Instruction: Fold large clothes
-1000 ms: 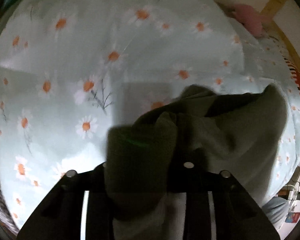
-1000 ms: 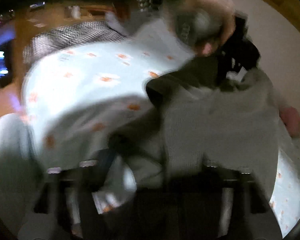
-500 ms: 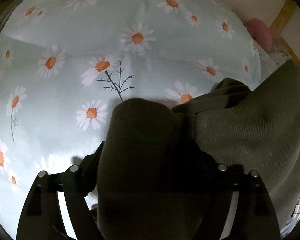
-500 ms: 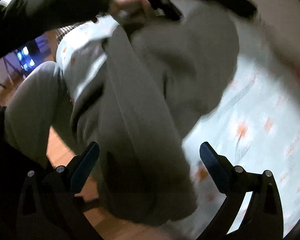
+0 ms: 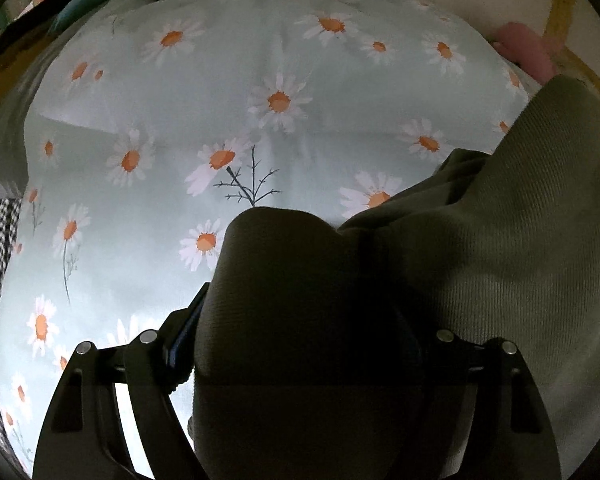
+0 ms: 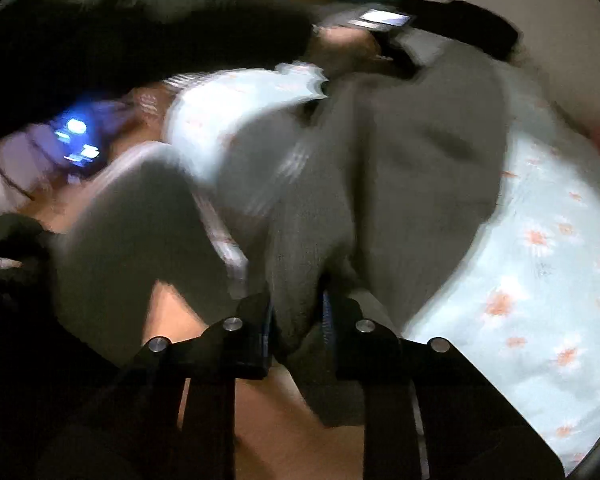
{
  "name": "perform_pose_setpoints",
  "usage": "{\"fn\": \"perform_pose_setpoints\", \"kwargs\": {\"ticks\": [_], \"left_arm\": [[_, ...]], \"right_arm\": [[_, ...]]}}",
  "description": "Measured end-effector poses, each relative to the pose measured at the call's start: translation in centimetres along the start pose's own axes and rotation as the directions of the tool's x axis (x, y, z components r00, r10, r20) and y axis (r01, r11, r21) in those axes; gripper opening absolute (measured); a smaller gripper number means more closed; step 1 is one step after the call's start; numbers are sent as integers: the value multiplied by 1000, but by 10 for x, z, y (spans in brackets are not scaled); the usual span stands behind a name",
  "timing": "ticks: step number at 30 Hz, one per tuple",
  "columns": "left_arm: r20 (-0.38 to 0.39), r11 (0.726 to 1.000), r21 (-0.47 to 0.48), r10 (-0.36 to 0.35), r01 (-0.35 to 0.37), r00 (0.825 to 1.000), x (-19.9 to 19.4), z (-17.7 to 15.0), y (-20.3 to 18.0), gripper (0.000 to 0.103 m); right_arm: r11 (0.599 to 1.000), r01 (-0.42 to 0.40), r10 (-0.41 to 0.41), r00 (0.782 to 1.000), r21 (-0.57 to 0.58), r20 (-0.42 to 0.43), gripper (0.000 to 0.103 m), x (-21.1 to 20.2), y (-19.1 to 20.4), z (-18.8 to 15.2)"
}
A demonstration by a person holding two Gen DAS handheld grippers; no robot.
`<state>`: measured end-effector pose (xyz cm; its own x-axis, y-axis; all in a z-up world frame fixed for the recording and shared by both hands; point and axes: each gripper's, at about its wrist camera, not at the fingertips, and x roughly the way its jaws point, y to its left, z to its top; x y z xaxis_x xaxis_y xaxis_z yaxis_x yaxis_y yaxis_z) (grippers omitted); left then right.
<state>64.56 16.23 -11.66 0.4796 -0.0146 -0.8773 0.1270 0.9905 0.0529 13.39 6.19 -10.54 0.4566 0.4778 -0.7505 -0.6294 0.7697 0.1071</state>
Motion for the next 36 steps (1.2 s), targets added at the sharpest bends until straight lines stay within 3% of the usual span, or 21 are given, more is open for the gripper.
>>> {"fn": "perform_pose_setpoints", "kwargs": {"ticks": [2,6,12,14,15,17,20,23,25,28,29,30,33,35,36], "left_arm": [[2,1000,-17,-1,1,1000,-1,0,1,79],[-7,999,-47,-13,13,1000,-3,-8,5,79],[-17,998,-51,-30,29,999,-4,-11,8,79],[-15,998,-49,-30,29,999,-4,-11,9,79],[-13,998,-49,-26,25,1000,-5,-12,9,81],[-7,999,-48,-15,14,1000,-3,-11,9,85],[5,998,-61,-30,30,1000,7,-10,8,87],[8,994,-86,-67,67,998,9,-12,14,88],[9,991,-100,-84,85,996,10,-13,17,88],[22,994,-87,-65,67,998,6,-15,14,88],[26,995,-79,-53,55,998,3,-16,13,88],[32,997,-68,-35,37,999,2,-16,10,88],[42,998,-57,-14,16,999,-2,-16,8,88],[44,998,-61,-17,19,999,-2,-15,7,88],[44,998,-62,-19,22,999,-1,-15,7,88]], "right_arm": [[998,-50,49,998,-36,-28,15,25,36,1],[985,-170,169,983,-3,-75,14,96,68,-3],[997,-71,69,989,-11,-129,17,201,105,-1],[999,-42,42,985,0,-165,40,223,111,-3],[999,-48,48,982,3,-182,48,224,114,-7],[995,-95,95,980,6,-173,77,214,120,-12],[994,-104,102,991,-16,-81,92,165,130,-23],[1000,22,-23,1000,18,21,93,106,110,-43],[987,72,-81,995,147,59,93,69,72,-65],[893,44,-64,998,448,29,94,55,-4,-116],[824,35,-42,999,566,0,94,62,-34,-142],[780,17,-17,1000,626,-6,94,73,-50,-158],[636,-95,104,994,766,37,94,114,-94,-202],[584,-225,181,973,780,145,93,134,-110,-214],[585,-264,198,964,767,180,92,140,-114,-213]]}}
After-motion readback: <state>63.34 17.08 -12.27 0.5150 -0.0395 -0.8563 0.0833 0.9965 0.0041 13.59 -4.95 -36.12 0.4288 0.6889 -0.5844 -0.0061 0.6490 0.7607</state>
